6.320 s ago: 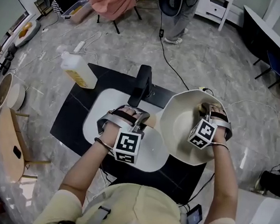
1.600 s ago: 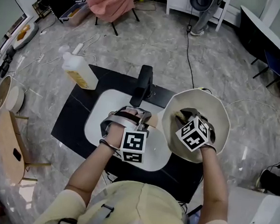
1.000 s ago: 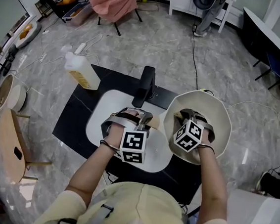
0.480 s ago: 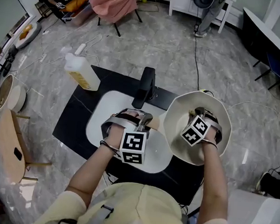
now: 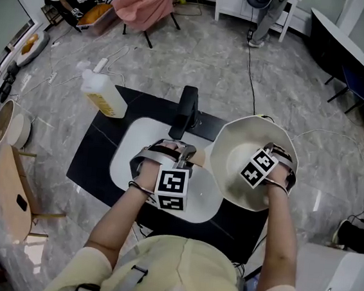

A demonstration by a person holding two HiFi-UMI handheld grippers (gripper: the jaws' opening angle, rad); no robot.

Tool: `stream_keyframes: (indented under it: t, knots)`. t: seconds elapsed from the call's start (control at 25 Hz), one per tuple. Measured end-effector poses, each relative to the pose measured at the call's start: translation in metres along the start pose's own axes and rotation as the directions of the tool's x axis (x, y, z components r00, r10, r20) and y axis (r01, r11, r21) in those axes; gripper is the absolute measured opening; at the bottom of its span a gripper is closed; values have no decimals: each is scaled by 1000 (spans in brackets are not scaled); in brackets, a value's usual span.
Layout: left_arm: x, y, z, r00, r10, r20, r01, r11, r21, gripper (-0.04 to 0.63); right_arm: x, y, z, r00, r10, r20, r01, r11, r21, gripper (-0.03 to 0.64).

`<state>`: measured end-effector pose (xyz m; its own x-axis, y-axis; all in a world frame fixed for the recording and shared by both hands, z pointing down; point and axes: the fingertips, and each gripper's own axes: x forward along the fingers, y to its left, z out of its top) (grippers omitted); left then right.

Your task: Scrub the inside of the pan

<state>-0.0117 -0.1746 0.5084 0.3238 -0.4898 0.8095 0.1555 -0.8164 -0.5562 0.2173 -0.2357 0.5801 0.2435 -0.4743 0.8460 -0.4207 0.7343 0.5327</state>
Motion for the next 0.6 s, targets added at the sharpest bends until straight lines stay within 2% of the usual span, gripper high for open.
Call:
stream_keyframes:
  t: [0.28, 0.48, 0.6]
  knots:
    - [0, 0, 0, 1000, 5, 4, -5, 1000, 1, 166, -9, 20, -25, 987, 105, -122, -107, 994, -11, 110]
    - [-1, 1, 2, 1000, 9, 7, -9, 1000, 4, 165, -20, 40, -43, 957, 216, -192, -223, 975, -11, 110]
    - [-1, 1, 2, 1000, 7, 4, -8, 1000, 7, 166, -28, 54, -52, 930, 287, -229, -296, 955, -8, 110]
